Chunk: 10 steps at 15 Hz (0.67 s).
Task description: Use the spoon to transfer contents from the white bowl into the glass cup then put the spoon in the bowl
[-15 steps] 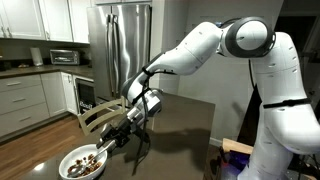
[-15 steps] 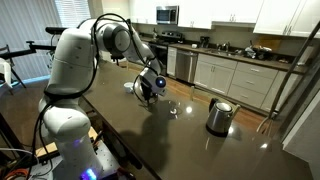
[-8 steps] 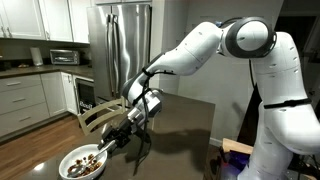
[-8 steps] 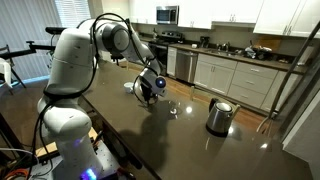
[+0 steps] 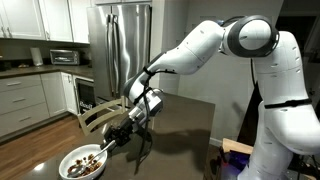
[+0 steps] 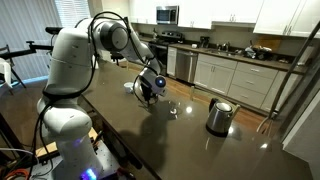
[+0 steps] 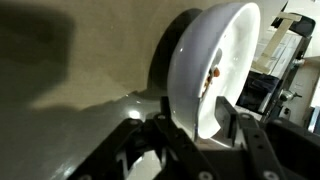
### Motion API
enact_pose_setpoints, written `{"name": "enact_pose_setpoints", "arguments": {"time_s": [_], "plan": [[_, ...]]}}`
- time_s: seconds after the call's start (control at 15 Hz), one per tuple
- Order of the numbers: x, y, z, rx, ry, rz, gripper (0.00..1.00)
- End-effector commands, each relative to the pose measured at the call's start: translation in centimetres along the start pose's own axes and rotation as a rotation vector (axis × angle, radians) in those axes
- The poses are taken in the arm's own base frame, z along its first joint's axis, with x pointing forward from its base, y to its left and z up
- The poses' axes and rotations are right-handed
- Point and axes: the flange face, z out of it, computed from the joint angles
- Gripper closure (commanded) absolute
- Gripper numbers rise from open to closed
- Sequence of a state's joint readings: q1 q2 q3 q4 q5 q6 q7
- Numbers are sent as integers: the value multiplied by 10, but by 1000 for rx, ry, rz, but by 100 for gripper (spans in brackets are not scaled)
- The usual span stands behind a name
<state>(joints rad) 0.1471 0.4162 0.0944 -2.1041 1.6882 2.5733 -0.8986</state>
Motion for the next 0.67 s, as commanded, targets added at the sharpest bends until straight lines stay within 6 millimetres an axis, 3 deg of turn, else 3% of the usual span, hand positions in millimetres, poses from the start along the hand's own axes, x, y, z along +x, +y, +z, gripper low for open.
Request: {"name": "enact_pose_setpoints", "arguments": {"time_s": [0.0, 0.4, 0.6], "plan": [[-7, -5, -13, -22, 14, -16, 51], [-7, -7, -16, -50, 32, -31, 58], [-8, -7, -16, -56, 34, -34, 74]]}}
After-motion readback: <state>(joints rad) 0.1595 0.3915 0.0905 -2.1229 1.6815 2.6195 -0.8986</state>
